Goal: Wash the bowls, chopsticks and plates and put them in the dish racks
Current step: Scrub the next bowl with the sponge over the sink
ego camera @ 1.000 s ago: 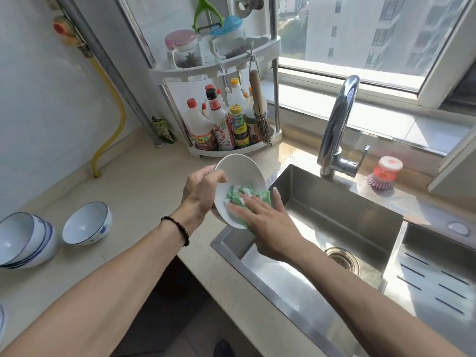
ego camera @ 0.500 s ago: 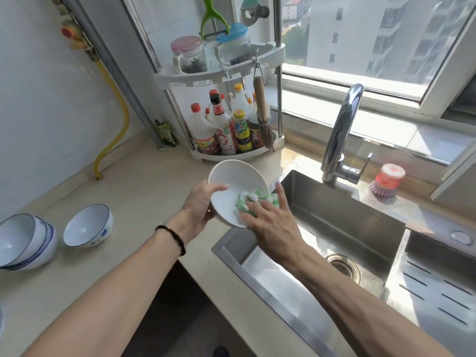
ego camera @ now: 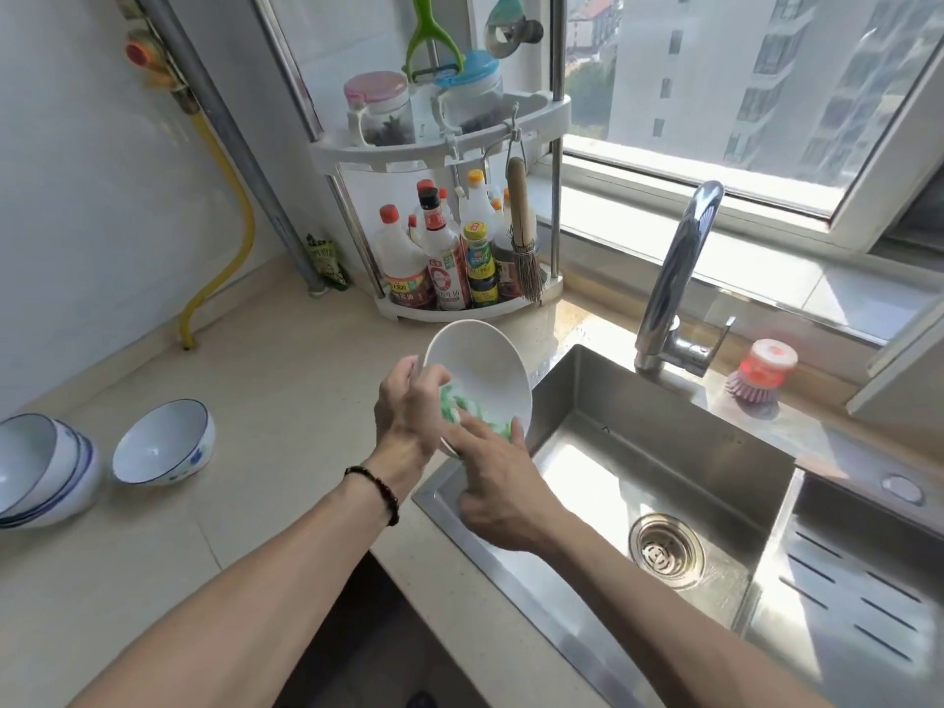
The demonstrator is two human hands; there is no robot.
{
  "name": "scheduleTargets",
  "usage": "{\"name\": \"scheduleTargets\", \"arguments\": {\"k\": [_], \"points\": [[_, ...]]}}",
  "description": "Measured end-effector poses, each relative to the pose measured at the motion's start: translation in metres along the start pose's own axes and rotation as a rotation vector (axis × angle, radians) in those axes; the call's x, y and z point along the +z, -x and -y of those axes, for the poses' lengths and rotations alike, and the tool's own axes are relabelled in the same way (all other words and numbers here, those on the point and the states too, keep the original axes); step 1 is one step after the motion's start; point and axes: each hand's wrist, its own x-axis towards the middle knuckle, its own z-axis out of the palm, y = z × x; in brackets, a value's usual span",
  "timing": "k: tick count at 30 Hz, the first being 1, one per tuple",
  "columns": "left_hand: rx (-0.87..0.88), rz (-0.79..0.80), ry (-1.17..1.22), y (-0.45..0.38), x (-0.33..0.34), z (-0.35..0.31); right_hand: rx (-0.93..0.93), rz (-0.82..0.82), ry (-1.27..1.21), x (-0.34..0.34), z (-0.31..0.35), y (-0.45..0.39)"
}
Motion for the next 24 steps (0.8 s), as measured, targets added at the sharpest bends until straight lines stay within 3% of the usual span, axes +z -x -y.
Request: {"name": "scheduleTargets", "arguments": {"k": [4,5,9,13,14,17,19,22,24], "points": [[0.001,0.068,-0.069,-0.001,-0.006,-0.001,-0.02,0.034,0.355,-0.017,-0.033,0.0],[-0.004,0.051,-0.06,0.002,-0.003,-0.001,0.01,0.036,0.35,-0.015,-0.032,-0.003],[-0.006,-0.059,-0.072,0.01,0.01,0.002,0.017,0.078,-0.042,-0.003,-0.008,-0.001],[-0.068,-0.01,-0.085,0.012,0.01,0.01,0.016,0.093,0.35,-0.008,-0.037,0.008],[-0.075,-0.013,-0.088,0.014,0.012,0.01,0.051,0.089,0.348,-0.005,-0.038,0.008],[-0.065,-0.046,-0.101,0.018,0.018,0.012,0.09,0.069,0.026,0.01,-0.019,0.009],[-0.087,0.032,-0.098,0.012,0.012,0.012,0.022,0.04,0.039,0.012,-0.026,0.014],[-0.213,0.335,-0.101,-0.001,-0.004,0.003,-0.092,-0.097,0.341,0.005,-0.057,0.021],[-0.245,0.444,-0.094,-0.005,-0.006,-0.002,-0.083,-0.161,0.469,0.003,-0.063,0.021]]}}
